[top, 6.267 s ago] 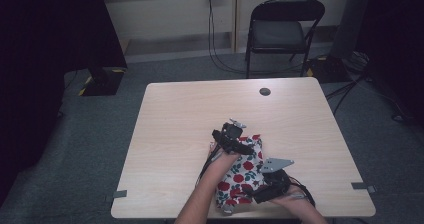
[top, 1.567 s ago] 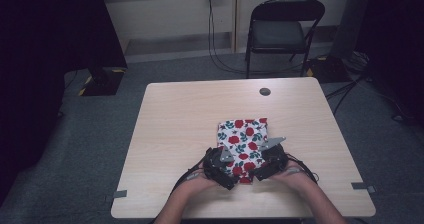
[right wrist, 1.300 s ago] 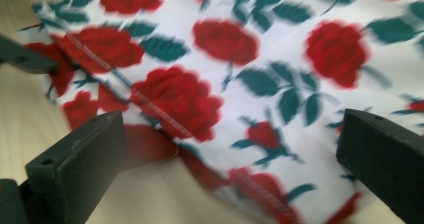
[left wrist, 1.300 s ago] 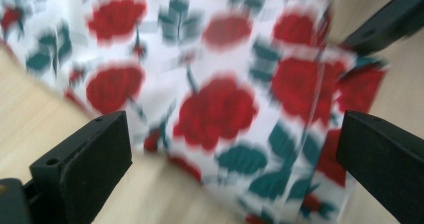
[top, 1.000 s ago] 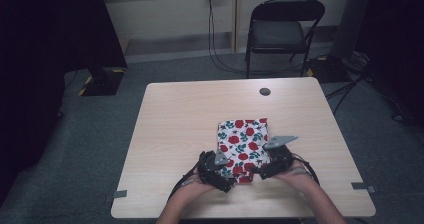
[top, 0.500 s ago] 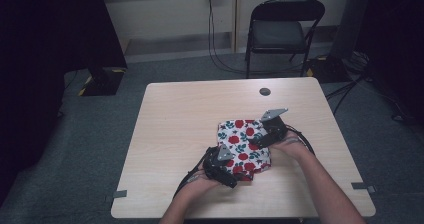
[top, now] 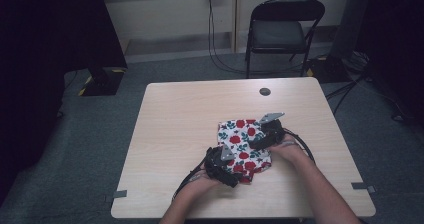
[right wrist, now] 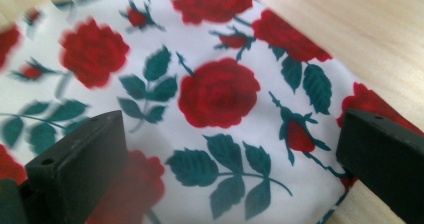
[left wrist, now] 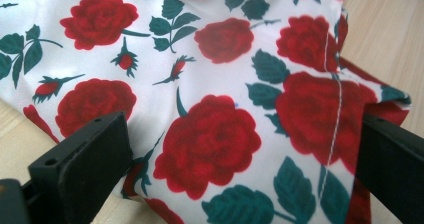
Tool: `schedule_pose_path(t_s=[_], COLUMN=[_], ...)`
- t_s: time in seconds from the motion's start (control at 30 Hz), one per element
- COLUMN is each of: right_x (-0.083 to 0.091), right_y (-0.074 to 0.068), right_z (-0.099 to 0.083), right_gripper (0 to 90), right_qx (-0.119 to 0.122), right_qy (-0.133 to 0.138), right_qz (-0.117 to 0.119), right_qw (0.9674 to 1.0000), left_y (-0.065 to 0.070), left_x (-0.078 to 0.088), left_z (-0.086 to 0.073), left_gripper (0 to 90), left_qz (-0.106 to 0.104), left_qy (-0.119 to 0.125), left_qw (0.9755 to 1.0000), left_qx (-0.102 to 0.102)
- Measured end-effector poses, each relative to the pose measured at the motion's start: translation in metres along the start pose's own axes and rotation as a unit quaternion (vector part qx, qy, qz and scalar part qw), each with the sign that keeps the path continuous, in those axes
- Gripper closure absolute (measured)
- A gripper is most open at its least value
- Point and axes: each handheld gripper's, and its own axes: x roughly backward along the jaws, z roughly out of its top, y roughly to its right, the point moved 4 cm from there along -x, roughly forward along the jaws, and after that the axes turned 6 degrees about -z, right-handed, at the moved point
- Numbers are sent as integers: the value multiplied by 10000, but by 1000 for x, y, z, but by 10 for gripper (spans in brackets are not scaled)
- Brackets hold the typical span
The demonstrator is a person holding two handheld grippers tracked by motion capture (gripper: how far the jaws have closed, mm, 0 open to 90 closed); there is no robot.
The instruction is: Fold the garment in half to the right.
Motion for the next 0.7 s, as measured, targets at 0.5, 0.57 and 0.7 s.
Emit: schedule_pose_path(t_s=[0.5,0.57,0.7], right_x=[6,14,27], right_y=[-23,-23,-21], right_z=[-13,-10,-9], right_gripper=[0,0,0], right_qx=[74,-65,-170], right_qy=[-213,28,189], right_qz=[-237,-228,-250], right_qw=[9995,9997,9994], left_y=[-13,-14,-20], left_x=[-8,-5,3], left_z=[2,3,4], left_gripper=[0,0,1], left_qz=[399,416,477], left_qy=[-19,79,292], left_qw=[9980,9976,9946], left_qx=[500,552,869])
